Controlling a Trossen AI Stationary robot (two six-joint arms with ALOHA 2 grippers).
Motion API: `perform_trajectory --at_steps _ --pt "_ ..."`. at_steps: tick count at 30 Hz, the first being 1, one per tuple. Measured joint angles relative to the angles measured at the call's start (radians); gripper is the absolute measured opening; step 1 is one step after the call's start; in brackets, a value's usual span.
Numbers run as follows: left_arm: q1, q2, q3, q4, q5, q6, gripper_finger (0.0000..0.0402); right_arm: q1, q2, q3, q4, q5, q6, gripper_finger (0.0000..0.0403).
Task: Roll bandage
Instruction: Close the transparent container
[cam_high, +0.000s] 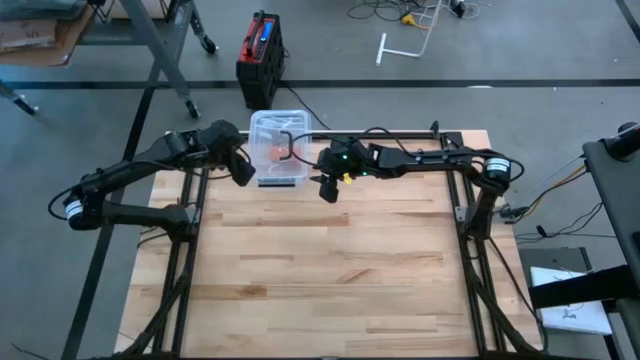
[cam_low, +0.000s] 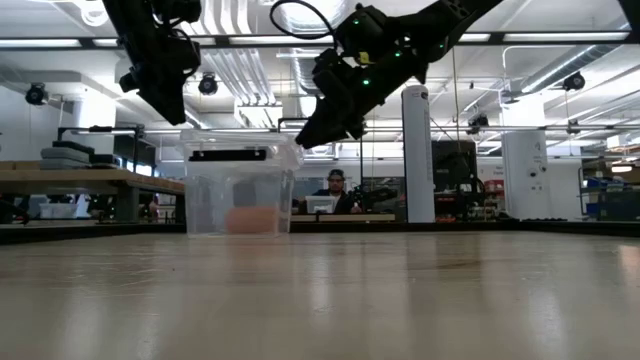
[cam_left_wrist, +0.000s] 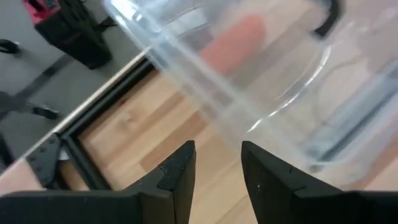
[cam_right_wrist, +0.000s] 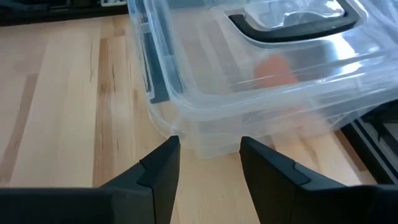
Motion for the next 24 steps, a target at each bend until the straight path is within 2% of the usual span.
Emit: perform_trajectory --at_steps 6,9,14,24 --pt "-0.002 -0.040 0.001 -0.014 0.044 -0.060 0.0114 0.001 0.046 0.087 -0.022 0.007 0.006 0.0162" --pt "-0.001 -0.057 -0.006 -0.023 0.032 -0.071 0.0112 0.002 0.048 0.124 -0.072 0.011 0.006 0.0157" --pt "0.009 -0.078 -0.062 -0.025 -0.065 -0.093 0.0114 0.004 0.049 0.134 -0.097 0.007 0.008 0.0151" --pt "0.060 -0.077 -0.187 0.022 -0.068 -0.105 0.0104 0.003 0.132 0.150 -0.062 0.007 0.024 0.0155"
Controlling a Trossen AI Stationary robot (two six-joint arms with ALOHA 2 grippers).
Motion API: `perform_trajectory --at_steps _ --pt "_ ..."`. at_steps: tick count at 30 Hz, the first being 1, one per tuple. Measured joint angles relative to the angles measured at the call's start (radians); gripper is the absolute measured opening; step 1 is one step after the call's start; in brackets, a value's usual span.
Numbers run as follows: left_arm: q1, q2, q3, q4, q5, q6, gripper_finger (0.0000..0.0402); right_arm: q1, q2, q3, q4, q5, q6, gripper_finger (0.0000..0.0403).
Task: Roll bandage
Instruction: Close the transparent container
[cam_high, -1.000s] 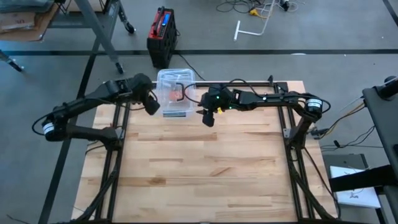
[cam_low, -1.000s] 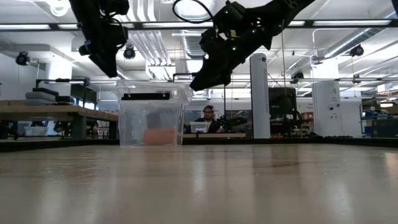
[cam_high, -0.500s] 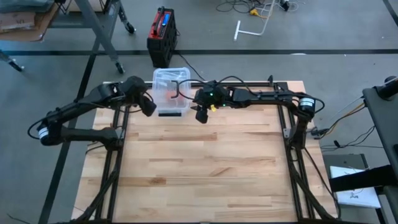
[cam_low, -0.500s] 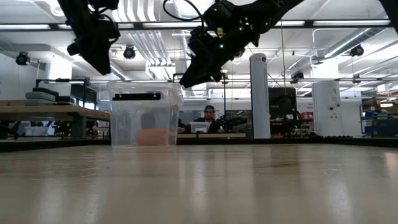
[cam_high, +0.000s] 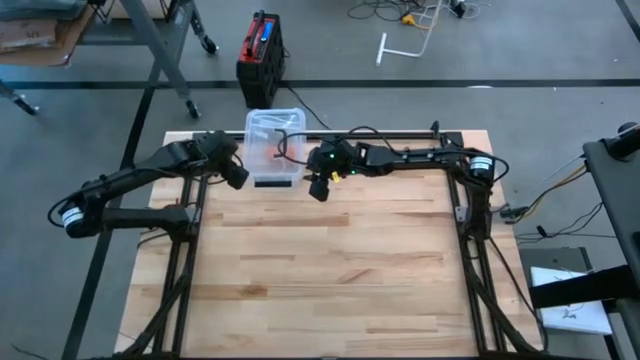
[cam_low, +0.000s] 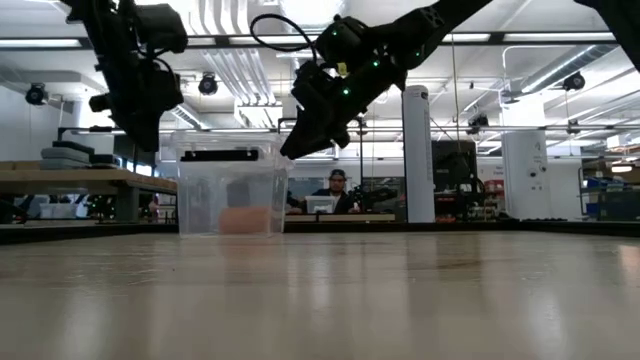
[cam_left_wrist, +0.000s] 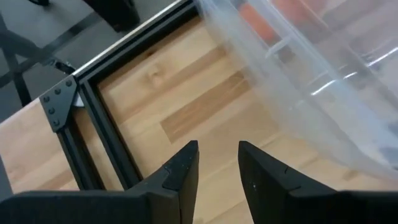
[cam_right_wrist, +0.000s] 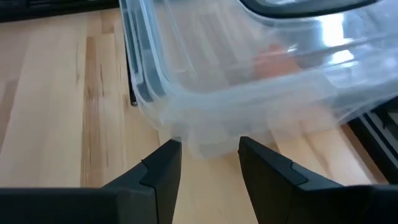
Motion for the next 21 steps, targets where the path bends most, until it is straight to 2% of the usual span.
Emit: perform_trajectory --at_steps 8,15,21 --pt "0.024 0.000 -0.080 0.160 -0.001 0.111 0.0096 0.000 0.010 0.040 0.003 -0.002 -0.009 0.0149" --pt "0.024 -0.008 -0.044 0.072 -0.002 0.098 0.0104 0.000 0.009 0.042 -0.032 -0.003 -0.032 0.0157" --pt "0.027 -0.018 -0.030 0.084 -0.002 0.130 0.0111 0.000 -0.031 0.042 -0.030 -0.008 -0.044 0.0151"
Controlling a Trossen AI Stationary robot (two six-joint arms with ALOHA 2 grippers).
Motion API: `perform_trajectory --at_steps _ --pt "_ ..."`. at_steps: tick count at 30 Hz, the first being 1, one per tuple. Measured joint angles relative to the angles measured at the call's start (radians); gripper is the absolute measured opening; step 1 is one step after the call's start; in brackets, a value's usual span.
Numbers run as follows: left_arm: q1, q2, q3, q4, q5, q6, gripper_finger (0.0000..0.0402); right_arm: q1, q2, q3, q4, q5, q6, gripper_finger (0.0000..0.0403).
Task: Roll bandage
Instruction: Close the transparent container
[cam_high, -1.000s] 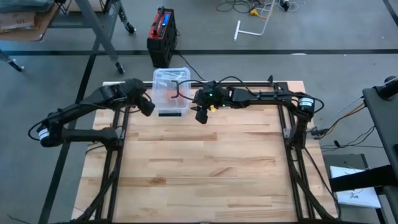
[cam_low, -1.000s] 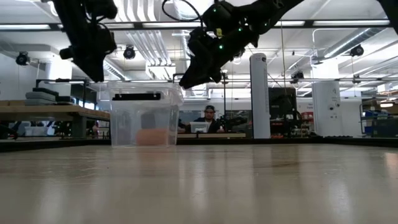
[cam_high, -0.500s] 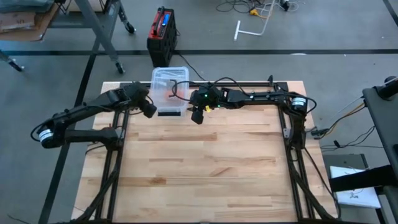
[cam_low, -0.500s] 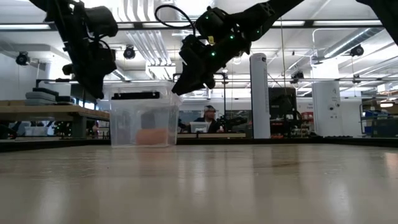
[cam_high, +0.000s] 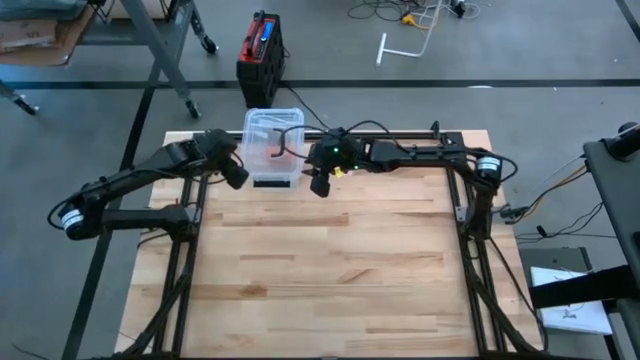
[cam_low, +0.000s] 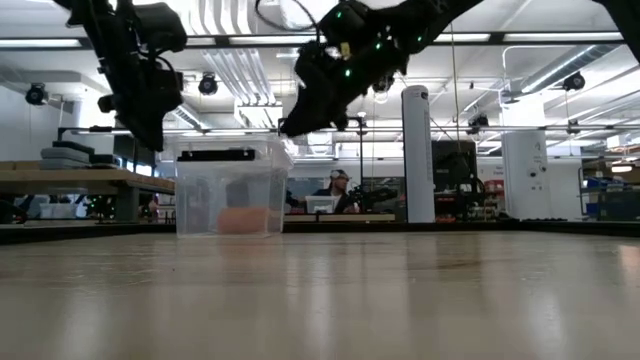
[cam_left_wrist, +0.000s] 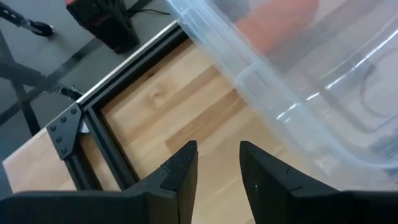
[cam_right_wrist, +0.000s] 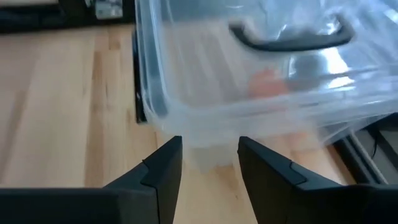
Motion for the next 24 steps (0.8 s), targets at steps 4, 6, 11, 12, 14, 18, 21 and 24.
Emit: perform_trajectory --at_steps 4,6,11,12,14,18,21,24 --pt "0.004 0.008 -0.017 0.027 -0.001 0.042 0.0110 0.001 -0.062 0.000 0.028 -0.002 0.036 0.0143" --pt "0.004 0.009 -0.034 0.093 0.007 0.068 0.0107 0.005 -0.067 0.003 0.111 0.005 0.035 0.0141" --pt "0.004 0.009 -0.086 0.253 0.177 0.103 0.0095 0.004 -0.019 0.002 0.241 0.080 0.022 0.0144" --pt "0.002 0.009 -0.094 0.269 0.225 0.103 0.0092 0.003 -0.007 0.000 0.239 0.108 0.024 0.0145" --pt "-0.004 0.011 -0.111 0.300 0.308 0.098 0.0086 0.001 0.022 0.000 0.253 0.152 0.026 0.0146" --pt "-0.032 0.011 -0.162 0.385 0.437 0.091 0.0076 0.001 0.058 0.001 0.261 0.173 0.048 0.0140" --pt "-0.078 0.011 -0.196 0.455 0.559 0.110 0.0070 0.005 0.069 0.002 0.226 0.147 0.059 0.0133" --pt "-0.151 0.006 -0.208 0.474 0.633 0.155 0.0065 0.018 0.061 0.002 0.158 0.089 0.028 0.0126"
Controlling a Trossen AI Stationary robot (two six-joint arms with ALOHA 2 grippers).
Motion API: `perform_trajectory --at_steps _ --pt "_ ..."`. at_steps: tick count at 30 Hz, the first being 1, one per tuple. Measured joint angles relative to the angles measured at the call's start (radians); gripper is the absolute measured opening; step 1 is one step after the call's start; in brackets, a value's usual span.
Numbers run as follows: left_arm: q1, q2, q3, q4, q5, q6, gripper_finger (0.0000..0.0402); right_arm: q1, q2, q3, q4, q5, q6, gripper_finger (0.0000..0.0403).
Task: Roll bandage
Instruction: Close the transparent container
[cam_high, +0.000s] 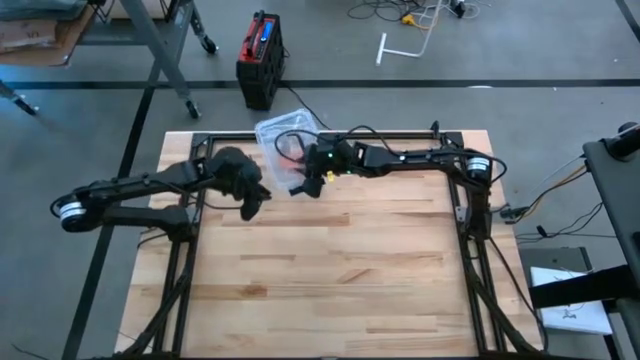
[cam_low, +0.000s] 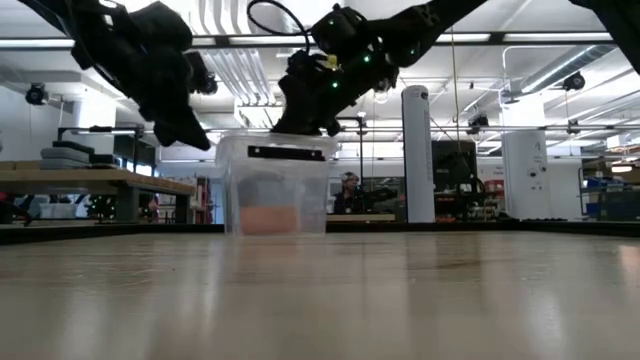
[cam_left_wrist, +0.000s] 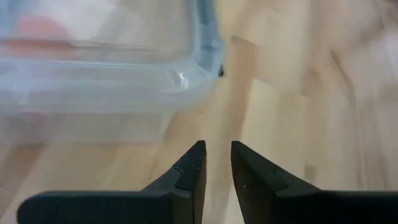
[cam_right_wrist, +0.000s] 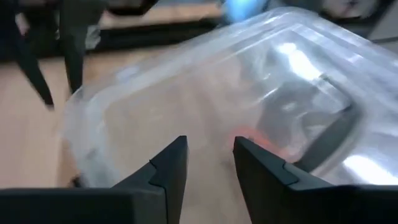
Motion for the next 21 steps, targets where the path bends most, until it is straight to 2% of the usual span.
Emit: perform_trajectory --at_steps 7,14,16,18,21 --pt "-0.129 -0.076 0.066 -0.055 -0.105 0.037 0.0057 0.050 -0.060 0.006 -0.262 -0.154 -0.088 0.0117" --pt "-0.123 -0.100 0.090 0.168 -0.336 0.141 0.0047 0.102 -0.141 0.002 -0.530 -0.440 -0.214 0.0126" --pt "-0.107 -0.075 0.090 0.199 -0.385 0.165 0.0044 0.122 -0.175 0.000 -0.606 -0.438 -0.238 0.0125" --pt "-0.098 -0.043 0.089 0.200 -0.389 0.172 0.0040 0.140 -0.211 -0.003 -0.666 -0.413 -0.238 0.0120" --pt "-0.098 0.013 0.088 0.206 -0.322 0.173 0.0036 0.182 -0.272 -0.018 -0.688 -0.335 -0.226 0.0113"
